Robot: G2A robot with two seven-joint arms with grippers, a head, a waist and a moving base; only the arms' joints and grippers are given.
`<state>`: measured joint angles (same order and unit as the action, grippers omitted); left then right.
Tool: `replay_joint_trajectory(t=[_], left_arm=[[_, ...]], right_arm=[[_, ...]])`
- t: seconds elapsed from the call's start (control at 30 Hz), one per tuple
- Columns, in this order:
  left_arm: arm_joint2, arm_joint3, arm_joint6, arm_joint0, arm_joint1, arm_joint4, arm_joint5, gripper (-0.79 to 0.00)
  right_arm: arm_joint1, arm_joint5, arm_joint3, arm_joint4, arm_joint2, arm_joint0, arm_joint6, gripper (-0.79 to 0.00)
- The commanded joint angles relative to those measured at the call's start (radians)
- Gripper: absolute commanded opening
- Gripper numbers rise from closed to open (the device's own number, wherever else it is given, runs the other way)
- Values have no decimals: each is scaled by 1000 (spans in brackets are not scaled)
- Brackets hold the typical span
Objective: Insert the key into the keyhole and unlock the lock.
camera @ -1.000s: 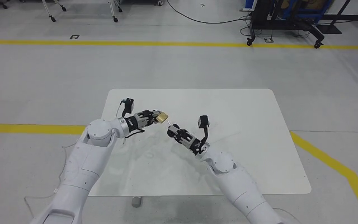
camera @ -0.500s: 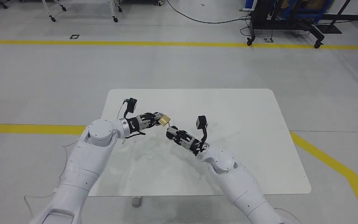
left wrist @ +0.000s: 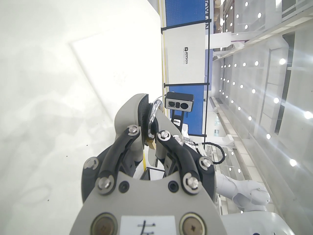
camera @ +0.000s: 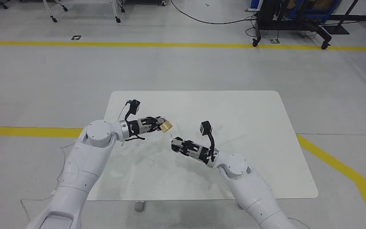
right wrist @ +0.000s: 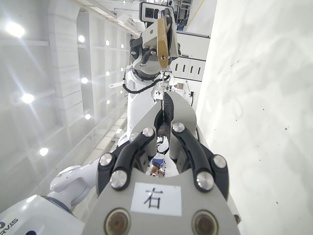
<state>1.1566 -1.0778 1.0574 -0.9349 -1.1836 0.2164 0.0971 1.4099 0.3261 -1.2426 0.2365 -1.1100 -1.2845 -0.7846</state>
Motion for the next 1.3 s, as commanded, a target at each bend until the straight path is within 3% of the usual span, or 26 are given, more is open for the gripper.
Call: replay_joint_trajectory(t=[0.0, 0.17, 0.83, 1.13, 1.17, 1.2, 1.27], left_arm=[[-6, 7, 41, 7, -1, 16, 5, -785], [-30, 26, 90, 23, -2, 13, 7, -785], [-65, 52, 107, 45, -4, 21, 15, -785], [-79, 49, 110, 47, -4, 20, 20, -785], [-78, 50, 108, 47, -4, 24, 21, -785], [-76, 53, 102, 47, -4, 29, 20, -785], [-70, 60, 81, 48, -3, 39, 8, -785]], right_arm=[[-3, -2, -2, 2, 0, -1, -20, -785], [-7, 10, -1, 4, 7, 4, -38, -785], [-13, 19, 42, 17, 29, 36, -10, -785], [-14, 31, 57, 21, 26, 45, 52, -785], [-14, 33, 59, 28, 27, 46, 56, -508], [-14, 34, 61, 34, 27, 47, 60, 0], [-13, 37, 63, 42, 27, 48, 70, 0]])
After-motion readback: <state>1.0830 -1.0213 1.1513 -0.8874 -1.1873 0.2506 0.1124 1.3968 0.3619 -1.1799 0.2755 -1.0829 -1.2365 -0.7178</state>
